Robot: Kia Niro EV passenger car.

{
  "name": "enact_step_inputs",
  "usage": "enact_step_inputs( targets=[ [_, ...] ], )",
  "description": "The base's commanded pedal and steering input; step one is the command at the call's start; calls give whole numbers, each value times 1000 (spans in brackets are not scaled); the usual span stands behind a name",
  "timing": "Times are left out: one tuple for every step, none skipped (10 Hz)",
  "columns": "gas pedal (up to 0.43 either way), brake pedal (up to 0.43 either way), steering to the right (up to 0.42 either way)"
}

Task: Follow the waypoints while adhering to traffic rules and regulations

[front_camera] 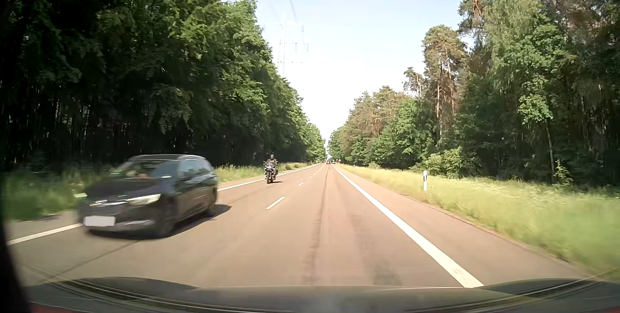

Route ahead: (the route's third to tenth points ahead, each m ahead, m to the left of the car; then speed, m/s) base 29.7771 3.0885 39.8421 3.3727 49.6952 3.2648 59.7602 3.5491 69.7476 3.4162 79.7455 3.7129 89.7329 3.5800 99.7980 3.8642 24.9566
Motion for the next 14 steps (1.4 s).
enact_step_inputs(
  targets=[
    [138,30,3],
    [138,30,3],
    [138,30,3],
    [138,30,3],
    [138,30,3],
    [138,30,3],
    [138,30,3],
    [138,30,3],
    [138,30,3],
    [138,30,2],
    [138,30,1],
    [138,30,1],
    [138,30,1],
    [130,30,1]
  ],
)
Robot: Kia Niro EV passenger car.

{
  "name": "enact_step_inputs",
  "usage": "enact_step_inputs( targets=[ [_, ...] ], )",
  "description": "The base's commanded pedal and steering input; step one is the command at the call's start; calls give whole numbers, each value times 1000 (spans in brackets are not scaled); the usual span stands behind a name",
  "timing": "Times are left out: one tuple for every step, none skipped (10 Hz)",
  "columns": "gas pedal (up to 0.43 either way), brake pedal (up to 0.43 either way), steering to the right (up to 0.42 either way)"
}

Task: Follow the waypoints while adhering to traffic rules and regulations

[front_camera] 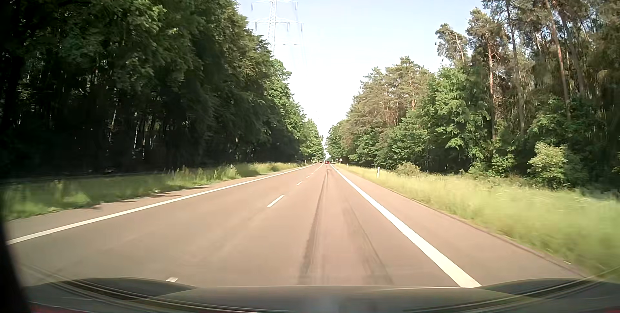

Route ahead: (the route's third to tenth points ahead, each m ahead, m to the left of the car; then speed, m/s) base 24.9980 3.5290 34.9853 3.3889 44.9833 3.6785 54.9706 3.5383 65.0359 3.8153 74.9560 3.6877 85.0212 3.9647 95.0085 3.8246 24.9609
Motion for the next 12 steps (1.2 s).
enact_step_inputs(
  targets=[
    [118,30,1],
    [118,30,1],
    [110,24,1],
    [87,30,1],
    [47,30,1],
    [0,30,1],
    [0,30,1],
    [0,30,1],
    [0,30,1],
    [0,30,1],
    [0,30,1],
    [0,30,1]
  ],
)
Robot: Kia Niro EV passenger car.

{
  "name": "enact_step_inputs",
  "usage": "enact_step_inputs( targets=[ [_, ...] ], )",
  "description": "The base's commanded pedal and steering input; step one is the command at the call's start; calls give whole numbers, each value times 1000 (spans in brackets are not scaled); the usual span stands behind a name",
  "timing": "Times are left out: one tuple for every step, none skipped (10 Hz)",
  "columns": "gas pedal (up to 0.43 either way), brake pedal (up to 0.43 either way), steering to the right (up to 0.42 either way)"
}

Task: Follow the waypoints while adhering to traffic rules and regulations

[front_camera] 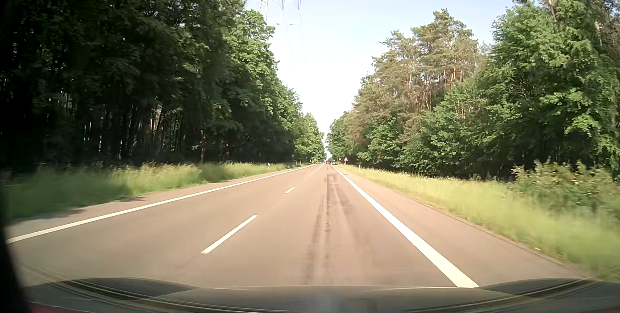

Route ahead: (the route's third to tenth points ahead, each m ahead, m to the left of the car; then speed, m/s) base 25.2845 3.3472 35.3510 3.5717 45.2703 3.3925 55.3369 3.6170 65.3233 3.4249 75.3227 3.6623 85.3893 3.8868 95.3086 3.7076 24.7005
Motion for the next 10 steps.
enact_step_inputs(
  targets=[
    [0,30,1],
    [0,30,1],
    [0,49,1],
    [0,73,1],
    [0,98,1],
    [0,128,1],
    [0,152,2],
    [0,165,2],
    [0,171,1],
    [0,177,2]
  ],
)
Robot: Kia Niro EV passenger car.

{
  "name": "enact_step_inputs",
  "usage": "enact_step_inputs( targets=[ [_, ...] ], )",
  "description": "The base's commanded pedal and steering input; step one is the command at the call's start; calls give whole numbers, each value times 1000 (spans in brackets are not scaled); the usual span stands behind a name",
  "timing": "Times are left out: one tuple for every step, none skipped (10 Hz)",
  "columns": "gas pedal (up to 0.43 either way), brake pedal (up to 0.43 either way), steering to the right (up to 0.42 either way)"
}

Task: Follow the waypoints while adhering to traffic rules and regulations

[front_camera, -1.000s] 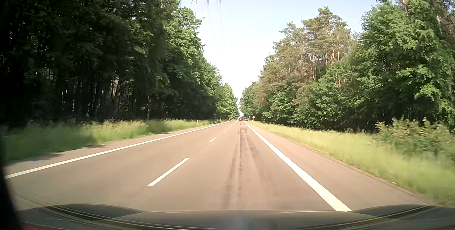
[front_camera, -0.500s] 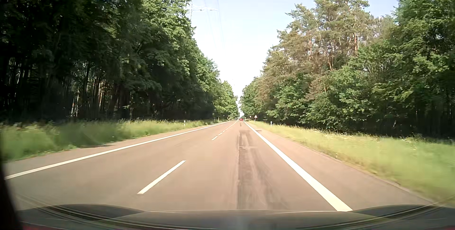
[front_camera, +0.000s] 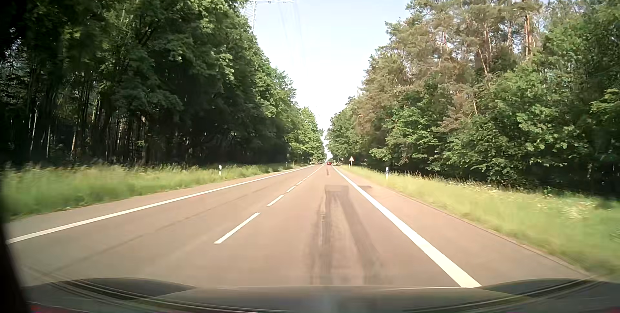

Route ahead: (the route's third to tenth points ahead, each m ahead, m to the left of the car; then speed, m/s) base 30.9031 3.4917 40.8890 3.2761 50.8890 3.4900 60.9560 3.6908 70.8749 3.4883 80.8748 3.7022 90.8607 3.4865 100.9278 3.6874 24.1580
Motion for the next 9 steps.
enact_step_inputs(
  targets=[
    [0,177,2],
    [0,183,2],
    [0,207,2],
    [0,220,3],
    [0,226,2],
    [0,226,2],
    [0,232,2],
    [0,232,2],
    [0,238,2]
  ],
)
